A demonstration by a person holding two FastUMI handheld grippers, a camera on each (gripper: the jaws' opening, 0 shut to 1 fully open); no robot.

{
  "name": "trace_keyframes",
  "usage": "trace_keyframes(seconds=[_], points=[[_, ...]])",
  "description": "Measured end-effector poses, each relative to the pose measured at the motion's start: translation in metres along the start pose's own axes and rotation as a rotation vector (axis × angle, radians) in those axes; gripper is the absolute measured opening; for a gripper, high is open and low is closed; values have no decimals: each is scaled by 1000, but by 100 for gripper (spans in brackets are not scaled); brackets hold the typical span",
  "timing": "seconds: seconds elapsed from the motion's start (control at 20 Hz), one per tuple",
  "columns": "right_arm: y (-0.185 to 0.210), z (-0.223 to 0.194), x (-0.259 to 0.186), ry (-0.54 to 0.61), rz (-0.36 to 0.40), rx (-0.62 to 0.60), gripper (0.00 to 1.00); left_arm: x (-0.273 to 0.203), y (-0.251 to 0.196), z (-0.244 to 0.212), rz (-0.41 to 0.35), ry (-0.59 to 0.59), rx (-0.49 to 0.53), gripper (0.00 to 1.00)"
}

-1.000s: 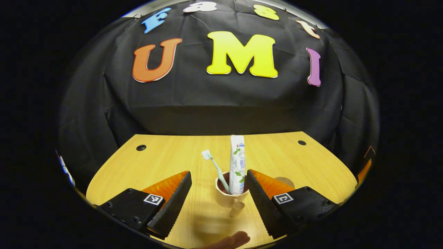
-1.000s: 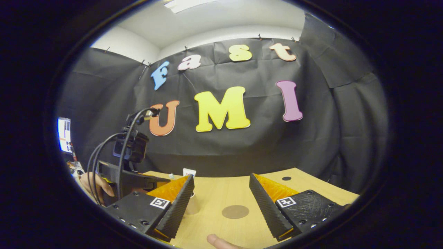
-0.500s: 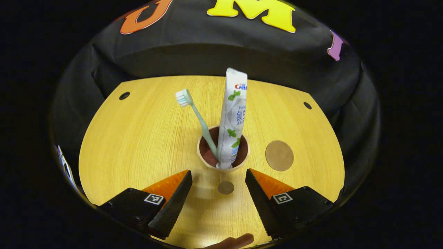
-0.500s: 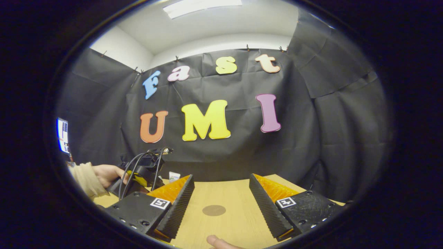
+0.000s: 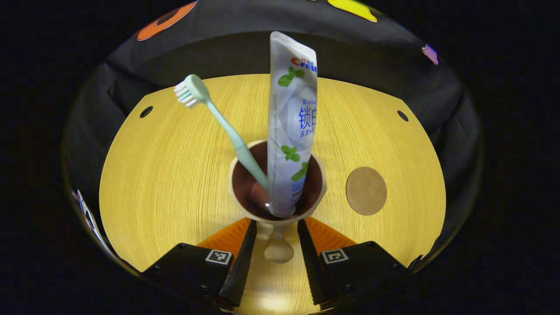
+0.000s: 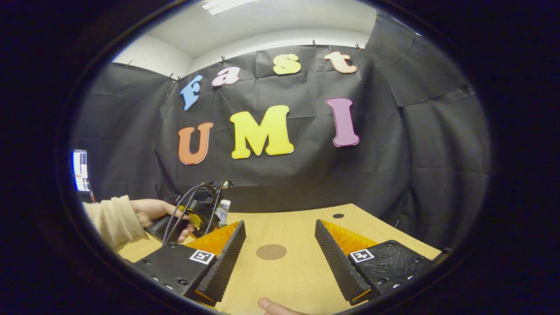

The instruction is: Put the toothbrush and toothpaste on the desktop into the cup, then pick up the cup and place it on the coaster on the desktop.

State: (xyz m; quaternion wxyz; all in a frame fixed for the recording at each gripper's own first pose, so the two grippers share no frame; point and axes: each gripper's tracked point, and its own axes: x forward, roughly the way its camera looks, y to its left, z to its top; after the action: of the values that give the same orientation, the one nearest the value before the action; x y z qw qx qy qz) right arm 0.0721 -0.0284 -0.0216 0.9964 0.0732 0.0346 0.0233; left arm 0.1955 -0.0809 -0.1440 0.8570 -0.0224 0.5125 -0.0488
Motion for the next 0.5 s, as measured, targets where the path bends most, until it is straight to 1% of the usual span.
trace_keyframes(seconds=[0.05, 0.1, 0.15, 0.35, 0.4, 0.45, 0.5], points=[[-1, 1, 0, -2, 0, -3, 96, -1, -2, -1, 7, 14, -10, 39], [0, 0, -1, -2, 0, -5, 93, -2, -5, 1, 9, 15, -3, 31], [1, 0, -1, -3, 3, -4, 96, -5, -8, 5, 6, 5, 5, 31], [1, 0, -3, -4, 7, -7, 96, -20, -15, 15, 3, 6, -4, 27], [0, -1, -4, -4, 8, -5, 93, -25, -17, 18, 7, 8, -7, 27], [0, -1, -3, -2, 7, -1, 96, -31, -21, 20, 3, 9, -18, 26], [0, -2, -3, 0, 8, 3, 96, -38, -26, 25, -5, 6, -27, 26]])
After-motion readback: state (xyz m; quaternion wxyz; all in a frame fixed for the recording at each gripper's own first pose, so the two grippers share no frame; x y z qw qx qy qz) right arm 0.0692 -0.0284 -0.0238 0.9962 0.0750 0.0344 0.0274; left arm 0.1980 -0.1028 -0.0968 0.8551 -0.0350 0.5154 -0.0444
